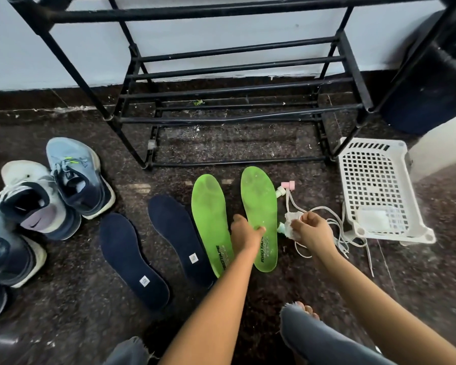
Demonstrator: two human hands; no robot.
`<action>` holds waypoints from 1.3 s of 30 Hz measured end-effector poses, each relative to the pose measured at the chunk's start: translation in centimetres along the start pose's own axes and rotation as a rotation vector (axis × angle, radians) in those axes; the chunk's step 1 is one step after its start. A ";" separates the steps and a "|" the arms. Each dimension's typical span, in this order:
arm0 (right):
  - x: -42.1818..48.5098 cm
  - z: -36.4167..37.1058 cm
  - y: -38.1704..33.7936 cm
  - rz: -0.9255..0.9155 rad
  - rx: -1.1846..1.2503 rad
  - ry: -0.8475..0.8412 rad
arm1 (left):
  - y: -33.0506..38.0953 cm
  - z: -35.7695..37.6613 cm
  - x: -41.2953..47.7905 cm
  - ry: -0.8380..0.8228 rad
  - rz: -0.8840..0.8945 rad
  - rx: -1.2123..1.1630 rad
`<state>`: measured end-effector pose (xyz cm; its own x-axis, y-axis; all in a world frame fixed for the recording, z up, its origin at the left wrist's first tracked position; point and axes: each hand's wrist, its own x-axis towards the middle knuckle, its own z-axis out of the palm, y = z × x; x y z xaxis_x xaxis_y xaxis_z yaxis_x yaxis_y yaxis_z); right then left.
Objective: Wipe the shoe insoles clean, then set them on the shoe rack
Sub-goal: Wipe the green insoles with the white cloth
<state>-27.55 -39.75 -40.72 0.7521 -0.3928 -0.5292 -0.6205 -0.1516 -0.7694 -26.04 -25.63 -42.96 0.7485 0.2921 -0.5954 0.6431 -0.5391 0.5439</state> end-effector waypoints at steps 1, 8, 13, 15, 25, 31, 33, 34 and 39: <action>0.0 0.0 0.0 0.002 0.006 -0.009 | -0.1 0.3 0.0 0.004 -0.009 0.010; -0.3 -0.4 -0.9 0.003 0.057 -0.081 | -0.5 -0.8 0.3 -0.094 0.001 -0.144; -0.8 -0.8 -3.1 -0.004 0.006 -0.112 | -0.2 -3.5 -1.0 -0.170 -0.078 -0.417; -1.5 -1.2 -4.9 -0.048 -0.032 -0.161 | 0.1 -5.0 -2.0 -0.192 -0.065 -0.457; -9.4 -4.7 -18.0 -0.305 -0.253 -0.469 | 4.6 -14.6 -8.5 -0.367 -0.052 -0.780; -16.8 -6.3 -25.8 -0.518 -0.306 -0.519 | 7.7 -22.0 -14.3 -0.344 0.170 -1.015; -19.5 -6.5 -27.8 -0.574 -0.270 -0.475 | 8.6 -24.4 -16.4 -0.308 0.252 -1.082; -20.6 -6.5 -28.5 -0.584 -0.243 -0.450 | 9.0 -25.4 -17.3 -0.303 0.266 -1.118; -25.8 -5.8 -30.8 -0.605 -0.112 -0.315 | 10.0 -30.3 -22.3 -0.313 0.305 -1.195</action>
<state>-29.18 -30.23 -1.26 0.9914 0.0704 -0.1103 -0.0778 -0.3608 -0.9294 -31.42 -13.56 -6.28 0.9260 -0.0040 -0.3774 0.3195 0.5409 0.7780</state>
